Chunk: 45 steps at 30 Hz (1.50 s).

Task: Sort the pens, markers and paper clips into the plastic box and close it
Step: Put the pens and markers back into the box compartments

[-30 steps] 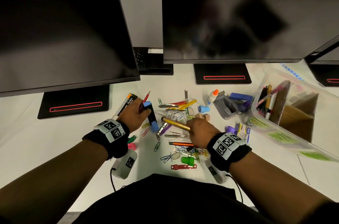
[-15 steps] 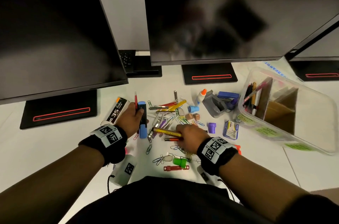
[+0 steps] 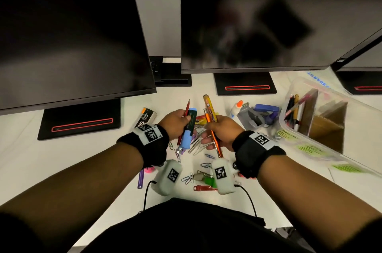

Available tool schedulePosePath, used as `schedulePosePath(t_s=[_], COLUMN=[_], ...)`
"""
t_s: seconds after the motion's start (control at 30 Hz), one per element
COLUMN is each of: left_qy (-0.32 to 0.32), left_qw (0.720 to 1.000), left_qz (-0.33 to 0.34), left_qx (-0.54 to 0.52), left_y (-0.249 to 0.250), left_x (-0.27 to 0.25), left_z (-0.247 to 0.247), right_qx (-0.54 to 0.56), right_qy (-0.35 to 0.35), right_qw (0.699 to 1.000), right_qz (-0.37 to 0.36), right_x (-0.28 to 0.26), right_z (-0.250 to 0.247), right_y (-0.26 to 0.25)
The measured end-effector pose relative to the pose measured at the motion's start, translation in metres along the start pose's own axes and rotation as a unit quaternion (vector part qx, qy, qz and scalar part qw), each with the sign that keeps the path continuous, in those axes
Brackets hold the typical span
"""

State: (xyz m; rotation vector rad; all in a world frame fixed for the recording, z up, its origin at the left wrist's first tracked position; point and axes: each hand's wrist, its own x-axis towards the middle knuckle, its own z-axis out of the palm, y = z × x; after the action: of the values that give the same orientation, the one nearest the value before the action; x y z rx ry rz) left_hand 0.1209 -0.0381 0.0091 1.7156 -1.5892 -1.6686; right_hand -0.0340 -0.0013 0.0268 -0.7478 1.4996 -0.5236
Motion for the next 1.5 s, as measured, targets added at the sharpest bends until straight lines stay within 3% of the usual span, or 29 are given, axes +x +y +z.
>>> schedulePosePath(t_s=[0.1,0.23,0.4,0.57,0.67,0.8,0.93,1.1,1.2,1.27,1.4,1.5], left_qy=[-0.009,-0.019,-0.025,-0.059,-0.089,-0.123,-0.137,-0.030,-0.016,-0.015,-0.017,-0.015], left_qw=[1.000,0.999,0.999,0.995,0.992,0.985,0.979,0.982,0.983,0.977,0.969,0.970], left_qz=[0.005,0.016,0.044,0.082,0.082,0.099,0.148,0.157,0.116,0.089,0.083,0.094], left_qx=[-0.019,-0.028,-0.013,0.018,-0.028,-0.076,-0.023,0.103,0.139,0.191,0.234,0.225], left_y=[0.014,0.023,0.049,0.079,0.099,0.134,0.169,0.181,0.170,0.161,0.149,0.147], left_x=[-0.006,-0.006,-0.006,-0.012,-0.016,-0.021,-0.023,-0.002,0.012,0.019,0.025,0.026], left_z=[0.007,0.015,0.032,0.068,0.087,0.112,0.141,0.171,0.179,0.182,0.192,0.195], right_qx=[0.032,0.096,0.229,0.270,0.287,0.276,0.261,0.250,0.228,0.209,0.069,-0.023], right_qy=[-0.009,0.033,0.037,0.043,0.061,0.091,0.129,0.200,0.229,0.211,0.190,0.194], right_qw=[0.999,0.995,0.972,0.960,0.953,0.949,0.945,0.941,0.943,0.954,0.978,0.979], right_qz=[0.014,0.012,-0.019,-0.054,-0.080,-0.120,-0.146,-0.110,-0.073,-0.050,-0.050,-0.063], right_x=[-0.004,-0.007,-0.020,-0.029,-0.031,-0.042,-0.046,-0.039,-0.035,-0.033,-0.024,-0.025], right_z=[0.012,0.013,-0.010,-0.036,-0.058,-0.098,-0.138,-0.189,-0.214,-0.222,-0.228,-0.229], right_y=[0.000,0.001,0.001,0.000,0.001,-0.004,-0.007,-0.004,0.002,0.004,0.003,0.002])
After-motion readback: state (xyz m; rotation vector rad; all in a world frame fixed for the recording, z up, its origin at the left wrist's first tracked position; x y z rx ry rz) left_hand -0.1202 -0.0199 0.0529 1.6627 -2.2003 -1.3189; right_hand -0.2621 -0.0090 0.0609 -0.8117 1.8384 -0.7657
